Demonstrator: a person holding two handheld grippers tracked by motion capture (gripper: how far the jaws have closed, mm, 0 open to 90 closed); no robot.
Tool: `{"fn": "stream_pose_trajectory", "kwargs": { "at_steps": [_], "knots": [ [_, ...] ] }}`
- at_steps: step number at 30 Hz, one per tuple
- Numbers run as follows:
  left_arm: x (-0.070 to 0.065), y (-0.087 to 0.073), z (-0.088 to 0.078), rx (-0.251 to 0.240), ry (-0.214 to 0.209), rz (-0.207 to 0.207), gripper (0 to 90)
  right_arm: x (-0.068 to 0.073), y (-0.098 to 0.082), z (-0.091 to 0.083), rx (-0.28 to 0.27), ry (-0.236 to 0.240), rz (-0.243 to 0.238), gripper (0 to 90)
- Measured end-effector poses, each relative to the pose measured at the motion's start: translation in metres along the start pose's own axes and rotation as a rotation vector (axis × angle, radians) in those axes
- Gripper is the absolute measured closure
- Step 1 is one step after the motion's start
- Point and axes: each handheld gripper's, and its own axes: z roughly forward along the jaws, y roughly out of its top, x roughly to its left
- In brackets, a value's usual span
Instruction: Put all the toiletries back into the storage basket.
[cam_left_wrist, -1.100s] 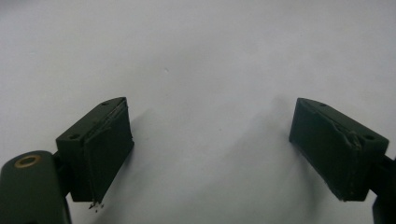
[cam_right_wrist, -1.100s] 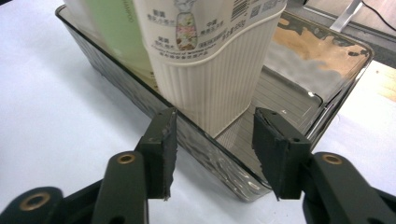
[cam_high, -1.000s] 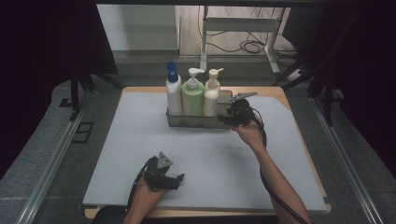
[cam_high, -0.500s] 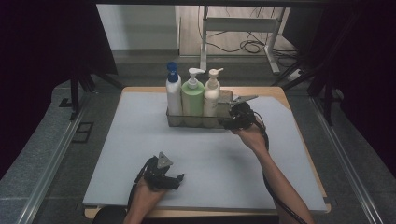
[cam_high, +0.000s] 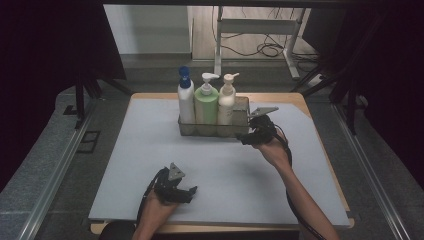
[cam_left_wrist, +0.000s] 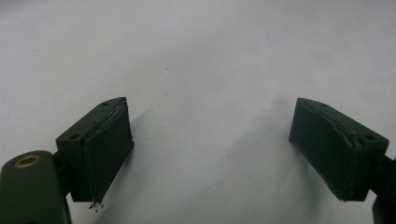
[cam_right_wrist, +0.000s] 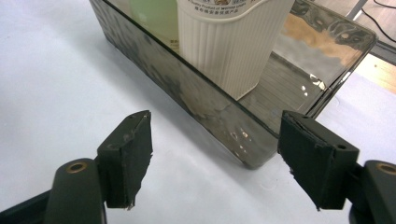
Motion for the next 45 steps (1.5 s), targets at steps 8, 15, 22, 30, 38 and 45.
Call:
{"fn": "stream_pose_trajectory", "kwargs": {
  "at_steps": [8, 15, 22, 30, 38, 45],
  "knots": [
    [0.000, 0.000, 0.000, 0.002, 0.000, 0.000, 12.6, 0.004, -0.006, -0.010, -0.007, 0.016, -0.011, 22.9],
    [0.000, 0.000, 0.000, 0.001, 0.000, 0.000, 12.6, 0.006, -0.012, -0.016, -0.002, 0.017, -0.017, 18.8],
    [0.000, 0.000, 0.000, 0.000, 0.000, -0.001, 12.6, 0.005, -0.020, -0.022, 0.011, 0.010, -0.007, 14.0],
    [0.000, 0.000, 0.000, 0.001, 0.000, 0.000, 12.6, 0.006, -0.028, -0.028, 0.035, 0.018, -0.039, 9.8],
    [0.000, 0.000, 0.000, 0.001, 0.000, 0.000, 12.6, 0.006, -0.039, -0.037, 0.044, 0.010, -0.051, 4.4],
    [0.000, 0.000, 0.000, 0.000, 0.001, 0.000, 12.6, 0.004, -0.051, -0.045, 0.055, 0.004, -0.057, 1.9]
  ]
}}
